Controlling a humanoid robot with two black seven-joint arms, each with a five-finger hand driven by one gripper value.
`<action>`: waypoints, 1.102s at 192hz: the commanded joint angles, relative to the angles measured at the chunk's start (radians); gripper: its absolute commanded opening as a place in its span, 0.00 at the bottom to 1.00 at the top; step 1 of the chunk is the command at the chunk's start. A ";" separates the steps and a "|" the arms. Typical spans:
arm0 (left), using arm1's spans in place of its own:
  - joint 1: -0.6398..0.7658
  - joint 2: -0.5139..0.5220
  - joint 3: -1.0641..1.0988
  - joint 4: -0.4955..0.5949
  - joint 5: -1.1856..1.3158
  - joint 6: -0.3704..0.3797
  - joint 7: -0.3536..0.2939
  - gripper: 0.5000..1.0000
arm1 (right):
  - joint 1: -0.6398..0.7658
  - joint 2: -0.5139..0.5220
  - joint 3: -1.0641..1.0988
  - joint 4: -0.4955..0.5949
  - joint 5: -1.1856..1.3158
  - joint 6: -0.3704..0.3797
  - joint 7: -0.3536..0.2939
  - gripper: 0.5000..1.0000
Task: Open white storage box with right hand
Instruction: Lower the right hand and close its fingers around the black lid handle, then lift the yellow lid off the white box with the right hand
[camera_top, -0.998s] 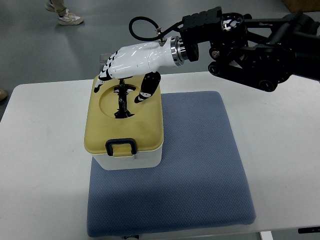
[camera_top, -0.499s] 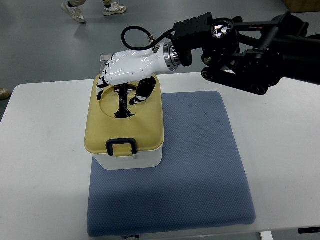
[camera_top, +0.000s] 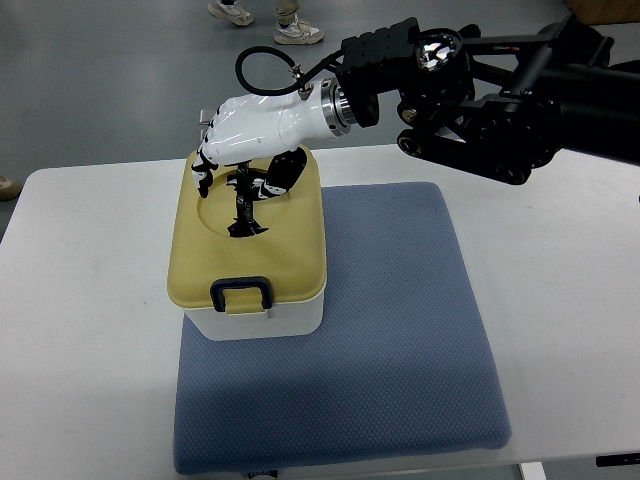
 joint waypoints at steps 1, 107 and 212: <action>0.000 0.000 0.001 0.002 0.000 0.000 0.000 1.00 | -0.001 0.000 -0.004 0.000 0.000 -0.001 0.002 0.40; 0.000 0.000 0.000 0.000 0.000 0.000 0.000 1.00 | -0.002 0.005 -0.019 0.000 -0.029 -0.008 0.002 0.01; 0.000 0.000 0.001 0.002 0.000 0.000 0.000 1.00 | 0.019 -0.011 -0.039 0.000 -0.029 -0.087 0.031 0.00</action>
